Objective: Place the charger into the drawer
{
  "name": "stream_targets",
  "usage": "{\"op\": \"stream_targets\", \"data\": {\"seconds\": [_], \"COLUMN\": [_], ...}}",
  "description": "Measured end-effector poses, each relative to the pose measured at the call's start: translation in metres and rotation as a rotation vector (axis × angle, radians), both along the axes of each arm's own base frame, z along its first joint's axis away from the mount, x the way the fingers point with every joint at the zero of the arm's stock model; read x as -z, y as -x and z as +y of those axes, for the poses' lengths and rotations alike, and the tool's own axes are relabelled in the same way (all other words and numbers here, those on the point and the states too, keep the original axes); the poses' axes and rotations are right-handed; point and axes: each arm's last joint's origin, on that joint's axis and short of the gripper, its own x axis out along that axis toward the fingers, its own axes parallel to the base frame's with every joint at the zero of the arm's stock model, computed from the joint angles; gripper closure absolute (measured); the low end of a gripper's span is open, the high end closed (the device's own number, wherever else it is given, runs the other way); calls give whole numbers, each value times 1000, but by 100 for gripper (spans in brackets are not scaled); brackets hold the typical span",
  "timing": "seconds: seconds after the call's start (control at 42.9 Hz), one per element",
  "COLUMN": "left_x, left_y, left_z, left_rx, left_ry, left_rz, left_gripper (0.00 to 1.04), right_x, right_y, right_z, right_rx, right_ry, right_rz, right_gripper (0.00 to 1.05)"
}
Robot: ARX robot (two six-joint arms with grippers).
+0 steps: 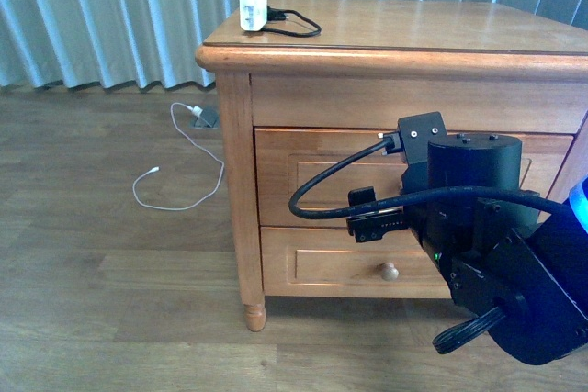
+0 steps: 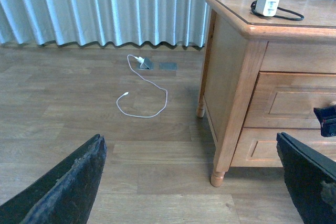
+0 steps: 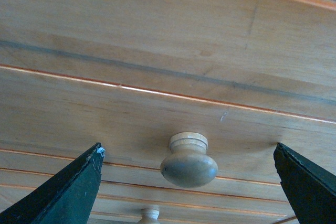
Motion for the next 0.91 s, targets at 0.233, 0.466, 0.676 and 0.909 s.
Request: {"op": "stream_targets", "data": {"seconds": [0.233,0.466,0.676,0.909], "left_x": [0,0,0,0], "left_y": [0,0,0,0], "left_z": [0,0,0,0], "left_rx": [0,0,0,0], "left_ry": [0,0,0,0], "left_rz": [0,0,0,0], "left_gripper": [6,6,6,6], "right_x": [-1,-1,-1,-1], "right_y": [1,1,1,1], "right_z": [-1,-1,-1,-2], "right_rx": [0,-1,0,-1], "right_ry": [2,5,8,12], "right_rz": [1,1,1,1], "right_gripper": [8,10,32,48]}}
